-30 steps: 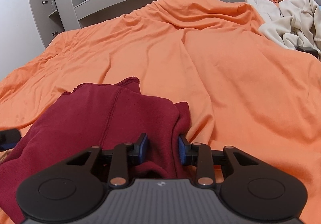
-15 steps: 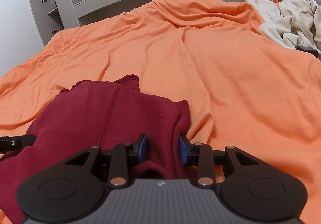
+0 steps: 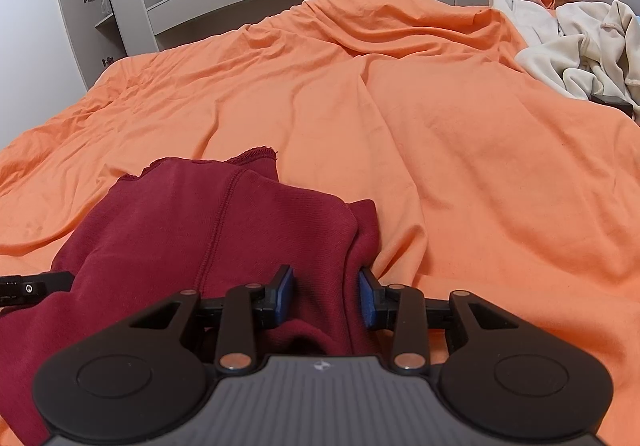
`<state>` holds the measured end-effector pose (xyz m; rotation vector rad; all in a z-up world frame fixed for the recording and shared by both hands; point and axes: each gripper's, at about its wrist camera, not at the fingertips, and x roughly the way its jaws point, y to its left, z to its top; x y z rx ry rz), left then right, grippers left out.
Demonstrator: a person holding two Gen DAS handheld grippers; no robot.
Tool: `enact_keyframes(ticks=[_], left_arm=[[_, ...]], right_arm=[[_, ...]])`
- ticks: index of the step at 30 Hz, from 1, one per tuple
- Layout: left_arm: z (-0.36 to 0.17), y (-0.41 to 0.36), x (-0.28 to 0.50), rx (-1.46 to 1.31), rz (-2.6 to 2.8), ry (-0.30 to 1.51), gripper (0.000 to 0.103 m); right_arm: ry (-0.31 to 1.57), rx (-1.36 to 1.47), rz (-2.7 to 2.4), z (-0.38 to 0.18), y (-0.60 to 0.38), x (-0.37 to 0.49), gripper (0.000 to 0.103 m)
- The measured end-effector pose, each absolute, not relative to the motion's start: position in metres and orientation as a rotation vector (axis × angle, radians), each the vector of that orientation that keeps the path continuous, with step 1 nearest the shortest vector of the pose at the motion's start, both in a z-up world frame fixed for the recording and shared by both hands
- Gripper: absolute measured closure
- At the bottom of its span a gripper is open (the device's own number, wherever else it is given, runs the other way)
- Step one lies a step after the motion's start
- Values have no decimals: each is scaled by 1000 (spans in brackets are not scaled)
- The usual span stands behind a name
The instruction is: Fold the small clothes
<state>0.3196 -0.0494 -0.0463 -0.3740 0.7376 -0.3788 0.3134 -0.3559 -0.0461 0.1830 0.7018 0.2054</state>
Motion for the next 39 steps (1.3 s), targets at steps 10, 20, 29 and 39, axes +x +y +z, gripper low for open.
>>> enact_keyframes(ticks=[10, 20, 29, 39], left_arm=[[-46, -49, 319, -369, -376, 733, 40], [-41, -53, 315, -336, -379, 705, 61], [3, -62, 301, -210, -398, 577, 75], [65, -23, 277, -40, -246, 442, 75]], right_arm=[[664, 158, 211, -44, -355, 309, 71], [563, 29, 192, -28, -335, 297, 87], [432, 83, 244, 6, -317, 286, 88], [399, 166, 455, 33, -235, 323, 88]])
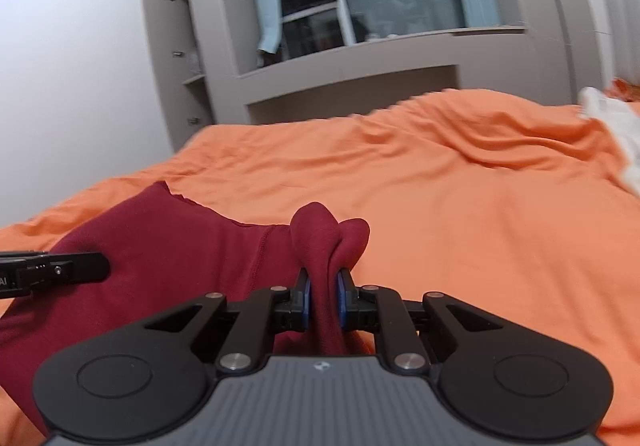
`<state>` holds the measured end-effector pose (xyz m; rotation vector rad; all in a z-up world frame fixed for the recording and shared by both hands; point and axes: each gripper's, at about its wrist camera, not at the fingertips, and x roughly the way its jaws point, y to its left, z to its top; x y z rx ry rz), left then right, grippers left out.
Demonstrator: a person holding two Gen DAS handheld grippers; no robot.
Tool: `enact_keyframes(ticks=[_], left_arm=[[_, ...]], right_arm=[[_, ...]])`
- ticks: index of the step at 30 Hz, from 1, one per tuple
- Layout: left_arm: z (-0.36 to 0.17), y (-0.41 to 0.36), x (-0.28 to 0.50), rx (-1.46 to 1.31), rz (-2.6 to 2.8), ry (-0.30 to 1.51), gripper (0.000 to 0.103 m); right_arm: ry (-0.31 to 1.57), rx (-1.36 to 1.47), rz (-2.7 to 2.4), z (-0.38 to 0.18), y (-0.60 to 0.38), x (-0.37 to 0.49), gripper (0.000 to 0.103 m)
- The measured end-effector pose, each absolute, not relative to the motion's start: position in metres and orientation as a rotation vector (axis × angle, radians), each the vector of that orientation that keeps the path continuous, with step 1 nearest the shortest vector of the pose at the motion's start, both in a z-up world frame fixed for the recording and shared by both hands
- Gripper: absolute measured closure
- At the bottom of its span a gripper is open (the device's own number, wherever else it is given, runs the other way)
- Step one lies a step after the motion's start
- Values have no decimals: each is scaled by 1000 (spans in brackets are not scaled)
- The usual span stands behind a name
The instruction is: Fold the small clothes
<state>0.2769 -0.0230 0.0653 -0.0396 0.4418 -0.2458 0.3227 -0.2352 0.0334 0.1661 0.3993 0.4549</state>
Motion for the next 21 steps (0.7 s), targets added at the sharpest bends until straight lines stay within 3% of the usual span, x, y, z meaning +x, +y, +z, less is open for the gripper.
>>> enact_keyframes(ticks=[10, 21], left_arm=[[68, 60, 280, -112, -39, 479, 75], [16, 57, 293, 3, 44, 609, 73]], right_arm=[[493, 75, 494, 4, -186, 342, 88], [568, 65, 458, -23, -186, 346, 87]])
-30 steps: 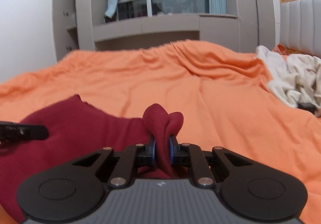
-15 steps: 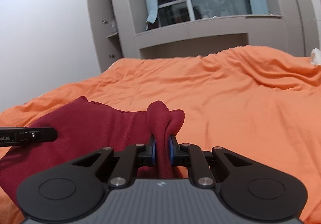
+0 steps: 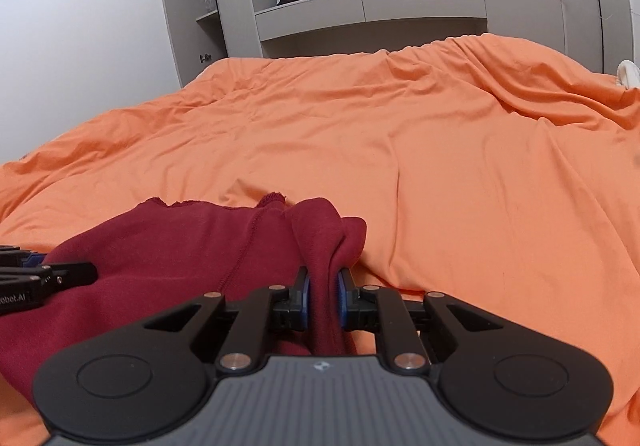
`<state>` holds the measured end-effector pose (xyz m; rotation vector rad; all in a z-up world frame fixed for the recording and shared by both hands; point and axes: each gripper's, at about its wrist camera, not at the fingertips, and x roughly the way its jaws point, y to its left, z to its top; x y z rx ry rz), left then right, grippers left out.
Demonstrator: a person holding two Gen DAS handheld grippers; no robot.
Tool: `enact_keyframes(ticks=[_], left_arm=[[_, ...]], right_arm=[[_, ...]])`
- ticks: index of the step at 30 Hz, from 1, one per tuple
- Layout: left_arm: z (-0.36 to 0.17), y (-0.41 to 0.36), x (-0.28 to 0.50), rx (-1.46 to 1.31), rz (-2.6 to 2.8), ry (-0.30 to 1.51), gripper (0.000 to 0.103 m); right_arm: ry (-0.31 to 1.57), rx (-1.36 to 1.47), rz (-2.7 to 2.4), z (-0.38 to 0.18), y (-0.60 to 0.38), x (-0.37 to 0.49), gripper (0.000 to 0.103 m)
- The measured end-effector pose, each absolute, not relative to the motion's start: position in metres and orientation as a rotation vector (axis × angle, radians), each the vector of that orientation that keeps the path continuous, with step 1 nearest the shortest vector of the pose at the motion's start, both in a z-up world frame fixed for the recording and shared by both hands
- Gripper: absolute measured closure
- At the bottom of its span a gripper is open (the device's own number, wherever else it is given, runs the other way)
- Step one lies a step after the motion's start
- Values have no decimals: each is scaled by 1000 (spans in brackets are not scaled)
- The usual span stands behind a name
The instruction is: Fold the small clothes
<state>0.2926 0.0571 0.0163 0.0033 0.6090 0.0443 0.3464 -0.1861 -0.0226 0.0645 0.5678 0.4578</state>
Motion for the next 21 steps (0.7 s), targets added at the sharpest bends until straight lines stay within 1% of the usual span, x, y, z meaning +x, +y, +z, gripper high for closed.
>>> enact_keyframes(ticks=[8, 13, 18, 19, 21], left_arm=[[2, 56, 288, 49, 72, 615, 65], [-1, 57, 287, 44, 71, 616, 64], [-1, 55, 286, 57, 84, 613, 60], [-1, 55, 286, 54, 88, 612, 57], [1, 58, 286, 36, 101, 611, 47]], right_arm=[[589, 41, 445, -32, -182, 345, 81], [594, 35, 434, -33, -182, 345, 79], [584, 42, 422, -31, -184, 343, 67], [577, 43, 417, -29, -185, 342, 61], [561, 48, 410, -25, -188, 339, 46]])
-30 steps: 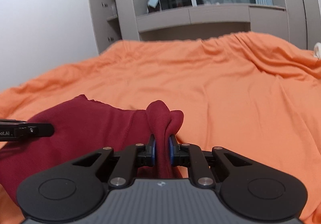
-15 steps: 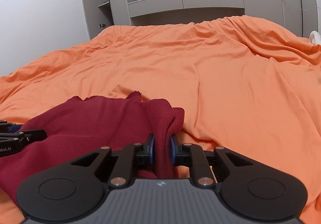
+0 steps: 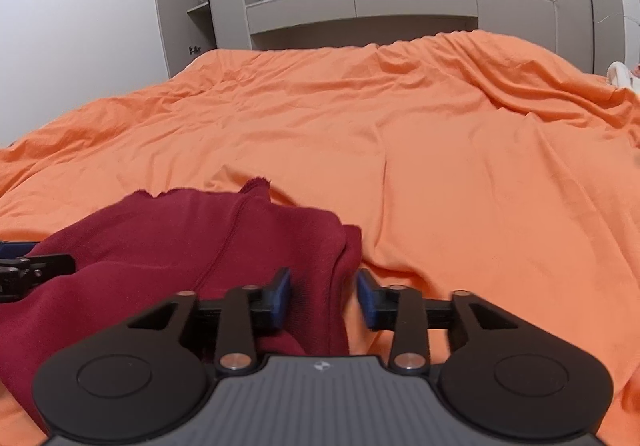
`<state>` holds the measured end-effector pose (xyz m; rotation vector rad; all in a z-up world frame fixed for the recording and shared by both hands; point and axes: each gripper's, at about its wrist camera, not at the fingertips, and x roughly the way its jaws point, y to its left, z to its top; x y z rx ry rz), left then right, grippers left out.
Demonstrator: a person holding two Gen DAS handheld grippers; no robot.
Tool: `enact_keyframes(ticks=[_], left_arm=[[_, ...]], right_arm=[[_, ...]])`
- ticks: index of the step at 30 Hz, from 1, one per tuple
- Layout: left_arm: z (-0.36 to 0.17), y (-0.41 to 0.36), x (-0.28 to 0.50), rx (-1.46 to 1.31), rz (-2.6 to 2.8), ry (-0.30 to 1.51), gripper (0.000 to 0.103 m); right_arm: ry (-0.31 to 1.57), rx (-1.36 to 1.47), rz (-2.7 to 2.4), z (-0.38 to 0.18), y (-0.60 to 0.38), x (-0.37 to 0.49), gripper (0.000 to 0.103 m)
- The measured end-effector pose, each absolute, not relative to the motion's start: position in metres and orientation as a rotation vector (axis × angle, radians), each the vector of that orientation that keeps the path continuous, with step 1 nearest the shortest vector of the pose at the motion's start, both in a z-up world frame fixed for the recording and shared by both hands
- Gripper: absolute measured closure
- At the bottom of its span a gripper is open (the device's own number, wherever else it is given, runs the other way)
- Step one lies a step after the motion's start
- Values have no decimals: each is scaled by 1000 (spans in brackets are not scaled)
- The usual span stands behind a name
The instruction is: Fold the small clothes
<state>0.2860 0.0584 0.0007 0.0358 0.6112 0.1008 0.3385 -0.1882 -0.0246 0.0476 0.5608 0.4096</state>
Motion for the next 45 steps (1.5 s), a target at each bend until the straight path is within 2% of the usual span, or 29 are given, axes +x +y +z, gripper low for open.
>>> enact_keyframes(ticks=[1, 3, 4, 6, 11, 17, 28, 45], left_arm=[[2, 60, 285, 19, 109, 610, 39], [7, 68, 281, -34, 115, 603, 25], [10, 71, 277, -64, 115, 594, 22], [16, 76, 269, -114, 115, 571, 15], [35, 72, 243, -128, 106, 497, 3], [53, 58, 199, -104, 74, 380, 1], [50, 47, 109, -130, 49, 277, 1], [20, 33, 41, -103, 46, 308, 1]], right_arm=[[550, 51, 409, -22, -190, 335, 43], [525, 51, 408, -16, -194, 327, 30], [512, 49, 405, -12, -196, 323, 27], [479, 50, 405, -5, -200, 310, 14], [379, 78, 418, 17, -206, 274, 0], [279, 107, 448, 34, -213, 222, 0], [191, 101, 469, 37, -223, 134, 0], [230, 90, 382, 12, -245, 68, 0]])
